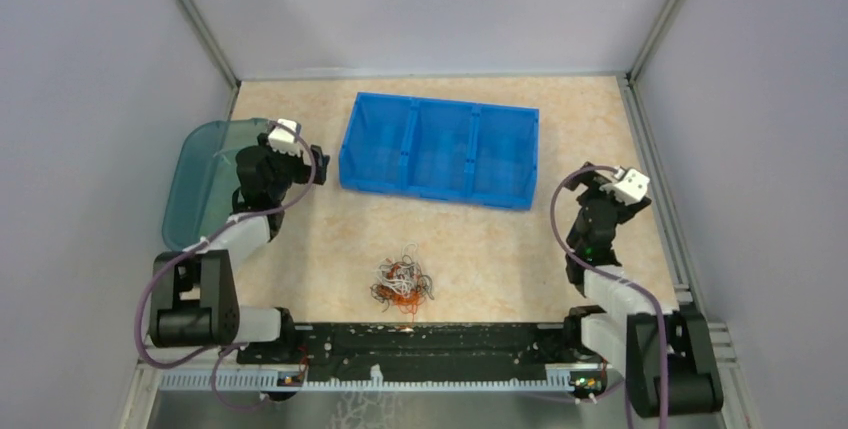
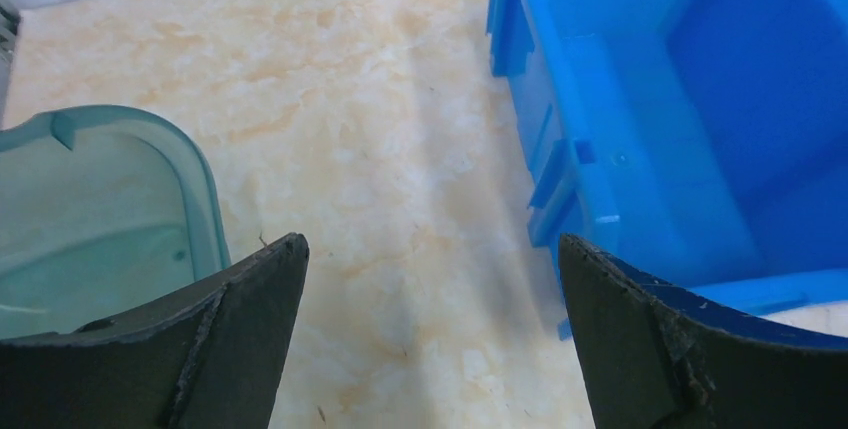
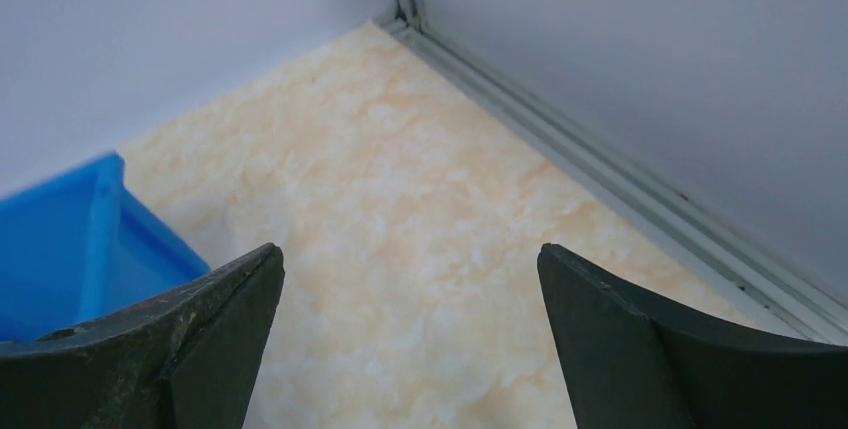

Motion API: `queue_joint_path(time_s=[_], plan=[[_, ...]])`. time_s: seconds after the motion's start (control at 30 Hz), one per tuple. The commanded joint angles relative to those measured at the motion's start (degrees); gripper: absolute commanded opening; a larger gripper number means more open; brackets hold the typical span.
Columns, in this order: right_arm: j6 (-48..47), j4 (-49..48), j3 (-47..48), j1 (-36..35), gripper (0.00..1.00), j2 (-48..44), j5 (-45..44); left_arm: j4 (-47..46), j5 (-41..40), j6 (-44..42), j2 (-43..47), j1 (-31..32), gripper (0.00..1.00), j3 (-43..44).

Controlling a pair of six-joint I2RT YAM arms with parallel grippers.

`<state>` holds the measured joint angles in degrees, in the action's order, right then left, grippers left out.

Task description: Untangle the cables

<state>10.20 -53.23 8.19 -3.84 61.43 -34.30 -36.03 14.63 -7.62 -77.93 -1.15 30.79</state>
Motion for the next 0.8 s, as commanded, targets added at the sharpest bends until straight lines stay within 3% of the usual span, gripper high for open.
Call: queue_joint_path(time_s=[0.0,0.17,0.27,0.37,0.5,0.67,0.77], plan=[[6.6,19.6,7.7,0.5,0.99,-9.3,-6.0,23.5,5.6,-0.8,2.4,-0.5,1.00,7.9],[12.1,47.4,23.8,0.6,0.99,-8.7,1.1,44.9,9.8,-4.6,2.0,-0.6,1.00,19.7],[15.5,54.8,29.9,0.6,0.99,-4.9,5.9,53.3,11.2,-7.1,2.4,-0.7,1.00,23.9],[19.0,55.7,31.2,0.6,0.99,-5.2,11.1,59.7,14.0,-9.1,4.0,-0.7,1.00,26.4],[15.6,46.2,28.0,-0.6,0.99,-9.2,36.2,65.0,18.2,-12.1,7.8,-0.7,1.00,26.2],[8.4,48.1,30.5,-19.1,0.97,-9.7,35.3,69.1,24.5,-19.2,13.6,-0.6,1.00,23.3],[8.3,46.6,30.8,-26.7,0.90,-7.3,44.6,70.8,30.7,-23.9,16.8,-0.4,1.00,19.8]])
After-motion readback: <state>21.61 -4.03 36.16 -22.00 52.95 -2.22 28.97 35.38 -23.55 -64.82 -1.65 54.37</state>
